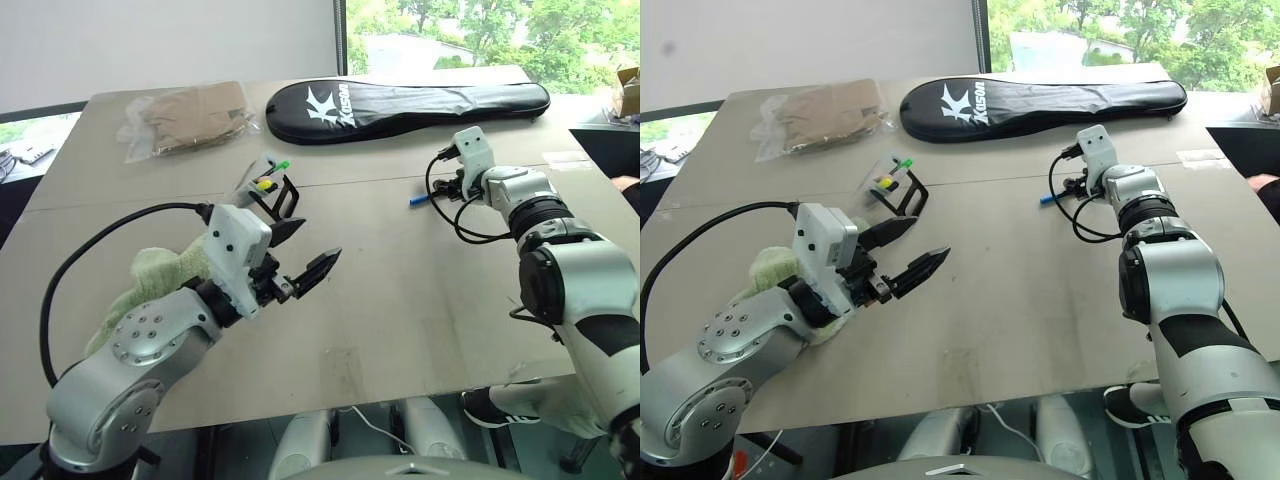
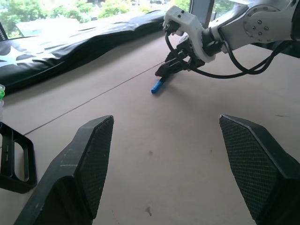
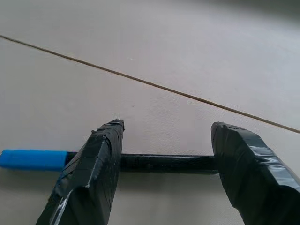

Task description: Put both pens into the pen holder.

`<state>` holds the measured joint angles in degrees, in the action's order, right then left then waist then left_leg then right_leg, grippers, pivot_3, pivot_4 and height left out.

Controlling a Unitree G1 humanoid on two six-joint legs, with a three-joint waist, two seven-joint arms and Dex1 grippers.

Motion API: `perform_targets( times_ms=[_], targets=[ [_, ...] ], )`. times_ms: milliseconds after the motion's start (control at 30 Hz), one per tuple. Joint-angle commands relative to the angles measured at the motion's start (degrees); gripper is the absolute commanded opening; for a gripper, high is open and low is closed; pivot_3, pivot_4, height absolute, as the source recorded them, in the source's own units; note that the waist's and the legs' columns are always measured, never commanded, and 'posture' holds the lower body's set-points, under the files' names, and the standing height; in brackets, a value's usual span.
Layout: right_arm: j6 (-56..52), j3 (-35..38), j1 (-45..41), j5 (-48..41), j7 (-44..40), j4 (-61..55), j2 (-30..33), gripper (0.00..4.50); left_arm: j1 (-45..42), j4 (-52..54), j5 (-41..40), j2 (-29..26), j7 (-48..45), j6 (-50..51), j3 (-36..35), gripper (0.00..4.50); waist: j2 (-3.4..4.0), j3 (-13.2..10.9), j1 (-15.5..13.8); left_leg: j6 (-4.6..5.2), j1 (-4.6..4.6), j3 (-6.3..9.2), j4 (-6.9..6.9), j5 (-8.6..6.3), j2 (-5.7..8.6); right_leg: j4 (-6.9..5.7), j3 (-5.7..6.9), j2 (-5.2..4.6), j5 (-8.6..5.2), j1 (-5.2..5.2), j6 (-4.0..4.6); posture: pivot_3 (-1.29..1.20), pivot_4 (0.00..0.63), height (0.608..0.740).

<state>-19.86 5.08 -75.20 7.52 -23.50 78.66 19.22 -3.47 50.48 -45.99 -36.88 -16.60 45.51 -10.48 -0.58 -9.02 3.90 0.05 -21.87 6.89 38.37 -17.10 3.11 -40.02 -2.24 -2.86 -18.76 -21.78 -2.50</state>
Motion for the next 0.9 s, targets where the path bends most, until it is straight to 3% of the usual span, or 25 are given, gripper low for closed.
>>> perform_targets(
  times_ms=[33, 367, 900],
  targets=[
    [-0.91, 2.82, -1.07, -2.73, 1.46, -1.56, 0.73, 3.16, -0.75, -0.12, 1.18, -0.27, -1.18, -1.81, 0.61, 3.73, 0.00, 0.00, 0.21, 0.00, 0.00, -0.01, 0.00, 0.00, 0.00, 0.00, -0.01, 0.00, 0.00, -0.01, 0.00, 0.00, 0.150, 0.740],
    [-5.00, 12.32, -3.78, -11.61, 14.12, -2.78, -0.23, 3.16, -0.42, -0.77, 2.57, 0.12, -2.64, -2.67, 1.60, 3.73, 0.02, -0.01, 0.24, 0.00, 0.01, -0.07, -0.02, 0.00, -0.03, -0.01, -0.06, 0.04, 0.00, -0.01, 0.00, 0.00, 0.150, 0.740],
    [-14.17, 18.50, -7.49, -18.35, 39.84, -3.60, -6.75, 3.16, -0.21, -0.92, 3.42, 0.50, -3.41, -2.34, 2.55, 3.73, 0.03, -0.01, 0.35, 0.00, 0.03, -0.13, -0.05, 0.00, -0.08, -0.05, -0.09, 0.10, 0.00, -0.03, 0.00, 0.00, 0.150, 0.740]
  ],
)
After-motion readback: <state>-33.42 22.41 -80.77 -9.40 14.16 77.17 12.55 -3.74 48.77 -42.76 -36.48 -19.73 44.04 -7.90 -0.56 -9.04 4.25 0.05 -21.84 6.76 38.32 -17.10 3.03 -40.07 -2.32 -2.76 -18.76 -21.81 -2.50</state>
